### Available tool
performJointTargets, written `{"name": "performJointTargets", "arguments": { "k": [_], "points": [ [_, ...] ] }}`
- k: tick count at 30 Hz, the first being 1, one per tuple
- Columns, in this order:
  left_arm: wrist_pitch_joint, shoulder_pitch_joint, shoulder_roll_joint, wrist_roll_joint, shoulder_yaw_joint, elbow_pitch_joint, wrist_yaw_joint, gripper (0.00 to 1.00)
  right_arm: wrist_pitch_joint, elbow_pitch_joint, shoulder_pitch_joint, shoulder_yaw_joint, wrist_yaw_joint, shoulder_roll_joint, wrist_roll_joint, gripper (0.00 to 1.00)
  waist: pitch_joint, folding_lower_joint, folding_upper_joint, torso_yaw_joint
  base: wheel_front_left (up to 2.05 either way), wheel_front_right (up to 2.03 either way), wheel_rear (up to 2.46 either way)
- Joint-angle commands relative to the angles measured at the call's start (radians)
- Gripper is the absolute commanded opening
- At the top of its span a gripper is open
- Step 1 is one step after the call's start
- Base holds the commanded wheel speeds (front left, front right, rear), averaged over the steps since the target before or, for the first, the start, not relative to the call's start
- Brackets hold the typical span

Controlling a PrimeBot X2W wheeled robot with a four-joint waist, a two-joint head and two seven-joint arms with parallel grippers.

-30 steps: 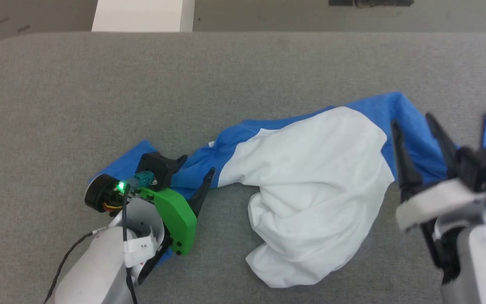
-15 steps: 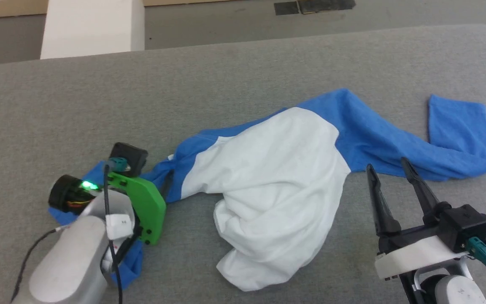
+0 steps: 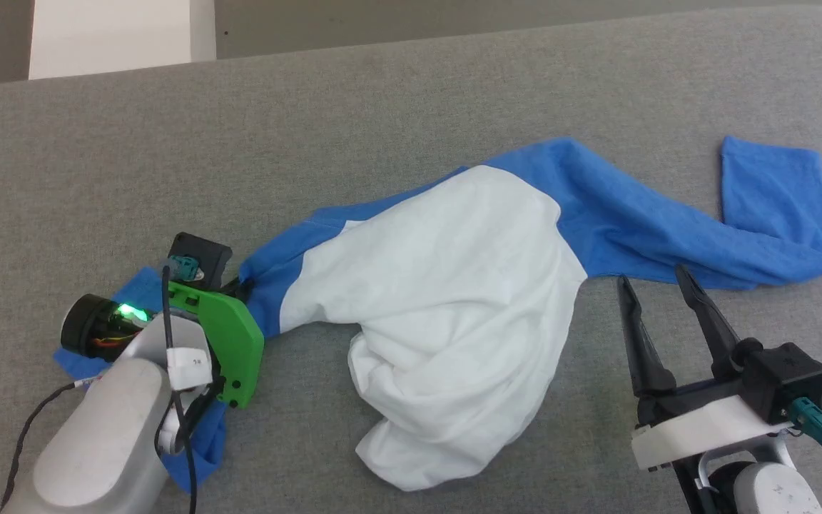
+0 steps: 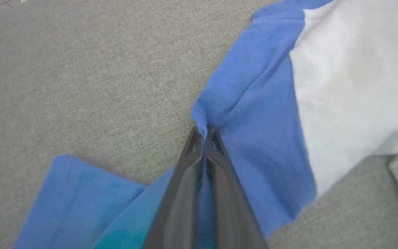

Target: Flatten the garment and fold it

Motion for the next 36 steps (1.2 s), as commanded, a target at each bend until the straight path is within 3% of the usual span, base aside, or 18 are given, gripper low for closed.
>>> {"name": "performJointTargets", "arguments": {
  "k": [1, 11, 17, 18, 19, 20, 25, 29, 36],
  "points": [
    [-0.012, 0.0, 0.012, 0.011, 0.003, 0.016, 0.016, 0.0, -0.006, 0.003, -0.021, 0.003, -0.002, 0.003, 0.007, 1.0, 0.002, 0.0001, 0.0, 0.003, 0.0, 0.0, 0.0],
    [-0.13, -0.052, 0.015, 0.01, 0.068, -0.06, 0.05, 0.0, -0.004, -0.001, -0.026, -0.001, -0.002, 0.003, 0.017, 1.0, 0.014, 0.0001, 0.0, 0.014, 0.0, 0.0, 0.0],
    [-0.202, -0.181, -0.017, -0.002, 0.124, 0.036, 0.072, 0.0, -0.01, -0.003, -0.055, 0.01, -0.002, 0.003, 0.027, 1.0, 0.054, 0.0001, 0.0, 0.004, 0.0, 0.0, 0.0],
    [-0.221, -0.201, -0.028, 0.0, 0.132, 0.073, 0.083, 0.23, -0.011, 0.0, -0.059, 0.014, -0.002, 0.003, 0.029, 1.0, 0.058, 0.0001, 0.0, 0.002, 0.0, 0.0, 0.0],
    [-0.232, -0.213, -0.036, 0.003, 0.132, 0.102, 0.087, 0.96, -0.012, 0.003, -0.063, 0.018, -0.002, 0.003, 0.031, 1.0, 0.06, 0.0001, 0.0, 0.0, 0.0, 0.0, 0.0],
    [-0.241, -0.221, -0.047, 0.006, 0.123, 0.134, 0.082, 1.0, -0.014, 0.007, -0.065, 0.021, -0.002, 0.003, 0.033, 1.0, 0.061, 0.0001, 0.0, -0.002, 0.0, 0.0, 0.0],
    [-0.35, -0.188, -0.099, 0.005, 0.111, 0.196, 0.084, 1.0, -0.018, 0.019, -0.062, 0.01, -0.002, 0.003, 0.037, 1.0, 0.045, 0.0001, 0.0, 0.01, 0.0, 0.0, 0.0],
    [-0.432, -0.101, -0.139, -0.021, 0.116, 0.154, 0.096, 1.0, -0.012, 0.018, -0.05, 0.0, -0.002, 0.003, 0.032, 1.0, 0.017, 0.0001, 0.0, 0.033, 0.0, 0.0, 0.0],
    [-0.387, 0.032, -0.219, -0.111, 0.049, 0.01, 0.03, 1.0, 0.007, 0.002, -0.038, 0.003, -0.002, 0.003, 0.026, 1.0, -0.019, 0.0001, 0.0, 0.071, 0.0, 0.0, 0.0]
  ]
}}
